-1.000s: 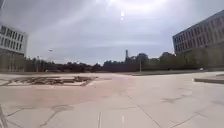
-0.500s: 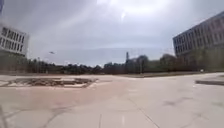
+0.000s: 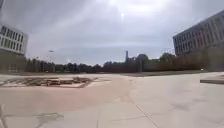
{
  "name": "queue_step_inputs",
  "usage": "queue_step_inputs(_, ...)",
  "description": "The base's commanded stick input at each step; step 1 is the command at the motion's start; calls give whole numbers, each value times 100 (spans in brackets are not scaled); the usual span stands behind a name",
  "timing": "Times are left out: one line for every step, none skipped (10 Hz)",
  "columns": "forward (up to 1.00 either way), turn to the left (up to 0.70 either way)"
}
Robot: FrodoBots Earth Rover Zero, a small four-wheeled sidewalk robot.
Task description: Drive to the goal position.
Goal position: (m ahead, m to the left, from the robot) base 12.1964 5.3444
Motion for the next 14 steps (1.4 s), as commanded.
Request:
queue_step_inputs(70, 0)
queue_step_inputs(70, 0)
queue_step_inputs(70, 0)
queue_step_inputs(70, 0)
queue_step_inputs(70, 0)
queue_step_inputs(70, 0)
queue_step_inputs(70, 0)
queue_step_inputs(70, 0)
queue_step_inputs(70, 0)
queue_step_inputs(70, 0)
queue_step_inputs(70, 0)
queue_step_inputs(70, 0)
queue_step_inputs(70, 0)
queue_step_inputs(70, 0)
